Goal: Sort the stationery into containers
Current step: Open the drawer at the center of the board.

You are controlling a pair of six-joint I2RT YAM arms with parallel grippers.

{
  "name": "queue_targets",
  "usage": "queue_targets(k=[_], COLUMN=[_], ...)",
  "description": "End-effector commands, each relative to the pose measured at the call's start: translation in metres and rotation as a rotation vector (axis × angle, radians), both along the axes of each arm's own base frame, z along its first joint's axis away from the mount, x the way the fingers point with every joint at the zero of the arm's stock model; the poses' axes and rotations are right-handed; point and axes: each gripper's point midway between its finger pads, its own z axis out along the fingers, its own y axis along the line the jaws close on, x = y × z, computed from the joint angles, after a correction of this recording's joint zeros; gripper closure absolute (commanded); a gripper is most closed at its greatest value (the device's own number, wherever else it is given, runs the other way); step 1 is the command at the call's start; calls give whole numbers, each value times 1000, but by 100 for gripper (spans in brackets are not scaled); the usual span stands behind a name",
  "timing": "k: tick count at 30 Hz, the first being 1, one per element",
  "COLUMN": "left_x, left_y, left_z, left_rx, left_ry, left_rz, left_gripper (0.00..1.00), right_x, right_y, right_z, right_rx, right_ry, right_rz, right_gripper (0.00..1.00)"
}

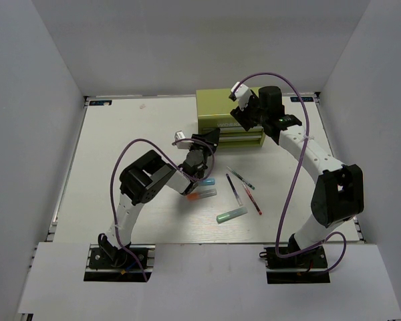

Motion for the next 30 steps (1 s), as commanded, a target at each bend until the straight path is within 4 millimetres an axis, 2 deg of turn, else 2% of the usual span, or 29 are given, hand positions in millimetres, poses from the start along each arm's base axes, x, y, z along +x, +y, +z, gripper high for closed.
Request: queue_targets(k=[1, 3, 4, 7, 8, 15, 19, 20, 21, 22, 26, 30], left_x=[8, 12, 13, 16, 17, 20, 23, 24, 26, 26, 29, 30], left_y=[1, 0, 1, -2, -1, -1, 1, 3, 4, 4, 3, 4], left_z=[4, 12, 4, 10, 5, 9, 4, 0, 8, 3, 7, 10], left_rx=[-19, -44, -41, -58, -52, -95, -142, -151, -172, -170, -191, -207], left_ry=[-5, -16, 3, -2, 5, 5, 21, 24, 6, 7, -11, -24], left_rz=[19, 27, 35, 34, 44, 58, 74, 85, 96, 96, 104, 111], left_gripper=[53, 53, 53, 53, 52, 49, 49, 52, 54, 56, 67, 83], right_x=[14, 15, 15, 15, 15, 16, 16, 16, 16, 15, 13, 12], right_y=[-17, -18, -19, -17, -19, -21, -21, -22, -23, -22, -22, -22], right_z=[0, 3, 2, 4, 1, 3, 2, 3, 2, 1, 0, -1], right_rx=[-19, -17, -18, -20, -24, -35, -44, -45, -48, -50, -54, -55], right_ry=[-17, -23, -22, -28, -24, -38, -42, -44, -44, -39, -32, -27], right_rz=[-64, -63, -68, -60, -63, -58, -55, -56, -57, -50, -44, -41], right_gripper=[36, 36, 36, 36, 36, 36, 36, 36, 36, 36, 39, 41])
